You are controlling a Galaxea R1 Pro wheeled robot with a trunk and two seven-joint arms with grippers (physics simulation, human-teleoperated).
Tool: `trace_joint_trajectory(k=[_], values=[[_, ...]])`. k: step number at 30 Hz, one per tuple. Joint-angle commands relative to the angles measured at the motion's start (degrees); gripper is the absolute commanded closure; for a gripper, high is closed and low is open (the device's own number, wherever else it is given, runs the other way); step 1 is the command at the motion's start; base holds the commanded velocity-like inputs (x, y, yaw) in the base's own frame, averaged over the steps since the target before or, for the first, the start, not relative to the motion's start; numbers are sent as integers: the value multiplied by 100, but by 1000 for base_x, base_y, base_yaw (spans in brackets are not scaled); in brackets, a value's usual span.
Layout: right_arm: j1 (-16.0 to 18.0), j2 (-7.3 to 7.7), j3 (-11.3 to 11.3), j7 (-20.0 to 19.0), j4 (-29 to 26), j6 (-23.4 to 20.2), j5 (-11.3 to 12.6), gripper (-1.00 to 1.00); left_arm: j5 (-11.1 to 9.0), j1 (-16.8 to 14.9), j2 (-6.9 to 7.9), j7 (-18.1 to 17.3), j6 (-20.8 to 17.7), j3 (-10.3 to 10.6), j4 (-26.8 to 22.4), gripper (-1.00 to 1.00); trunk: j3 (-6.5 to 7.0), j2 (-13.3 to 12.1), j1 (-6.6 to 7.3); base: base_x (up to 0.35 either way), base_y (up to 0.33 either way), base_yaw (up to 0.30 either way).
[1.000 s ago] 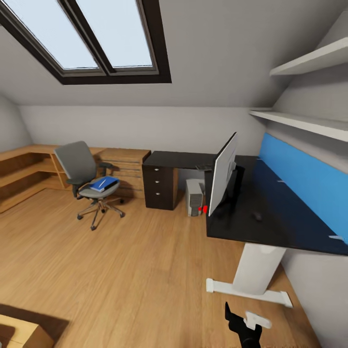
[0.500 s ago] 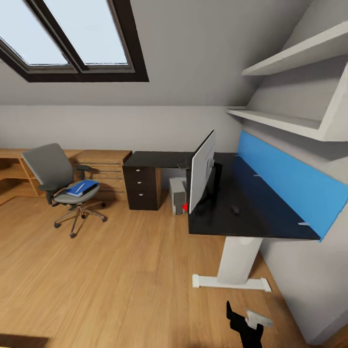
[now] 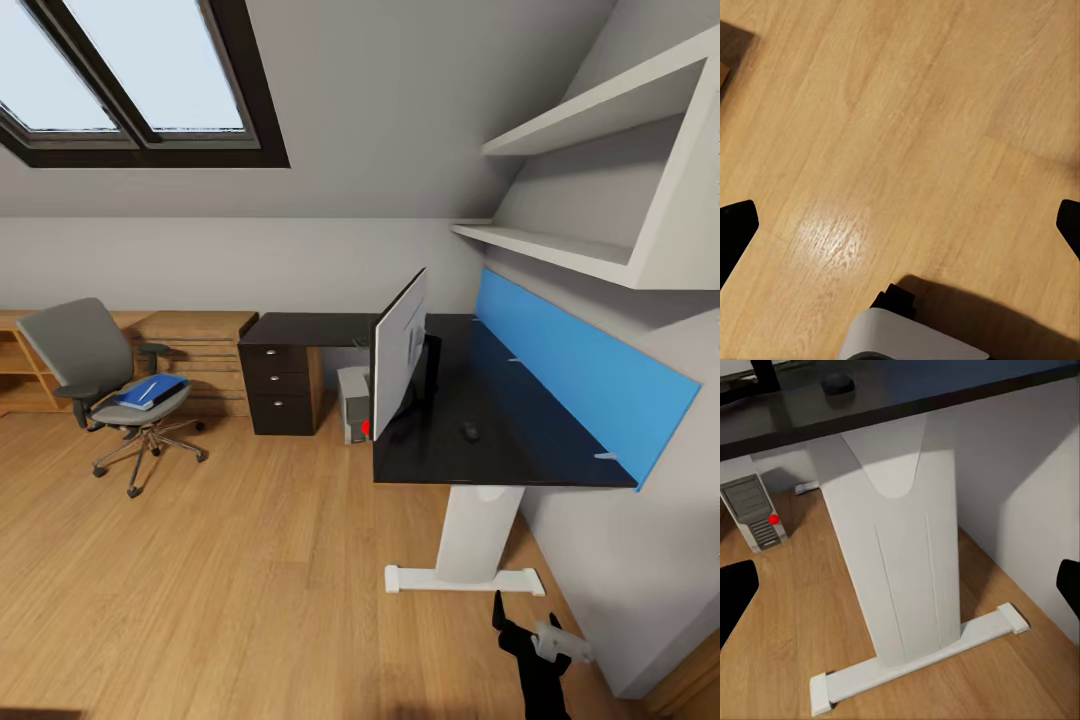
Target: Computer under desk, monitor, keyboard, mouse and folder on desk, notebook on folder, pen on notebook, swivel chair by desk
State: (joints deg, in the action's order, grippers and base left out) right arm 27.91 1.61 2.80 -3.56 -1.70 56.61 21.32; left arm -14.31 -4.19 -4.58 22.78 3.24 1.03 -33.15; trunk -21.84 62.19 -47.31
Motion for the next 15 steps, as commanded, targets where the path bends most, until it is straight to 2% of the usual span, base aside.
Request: trace_joint_trajectory(k=[1,3,4,5,7,8,9,10,11,15], values=[[13,2,29,88,-277,-158,11,-100,-58,-3,0,16,34,11,1,-100,-6,3,0,0,-16,-3],[19,5,28,234,-665,-409,5,-100,-56,-3,0,16,36,11,1,-100,-7,3,0,0,-11,-2],[23,14,28,414,-1161,-754,1,-100,-56,-3,0,16,39,11,1,-100,-7,3,0,0,-6,-1],[28,102,18,1172,-3107,-2587,-46,-100,-55,-3,1,16,44,11,1,-100,-7,3,0,0,-2,0],[29,143,10,1439,-3738,-3425,-92,-100,-54,-3,4,16,44,11,1,-100,-7,3,0,0,-1,0],[32,173,5,1670,-4290,-4303,-157,-100,-54,-3,6,16,44,11,1,-100,-7,3,0,0,0,0],[79,205,3,1942,-4977,-5858,-266,-100,-54,-3,15,16,45,11,0,-100,-7,3,0,138,0,0],[108,207,3,1980,-5060,-6130,-283,-100,-54,-3,20,16,45,11,-1,-100,-7,3,0,175,0,0],[213,210,-19,2049,-5169,-6651,-319,-100,-54,-3,22,16,45,11,-4,-100,-7,3,0,247,0,0],[311,197,-132,2103,-4927,-7012,-369,-100,-54,-3,26,16,45,11,-6,-100,-7,3,0,284,0,0]])
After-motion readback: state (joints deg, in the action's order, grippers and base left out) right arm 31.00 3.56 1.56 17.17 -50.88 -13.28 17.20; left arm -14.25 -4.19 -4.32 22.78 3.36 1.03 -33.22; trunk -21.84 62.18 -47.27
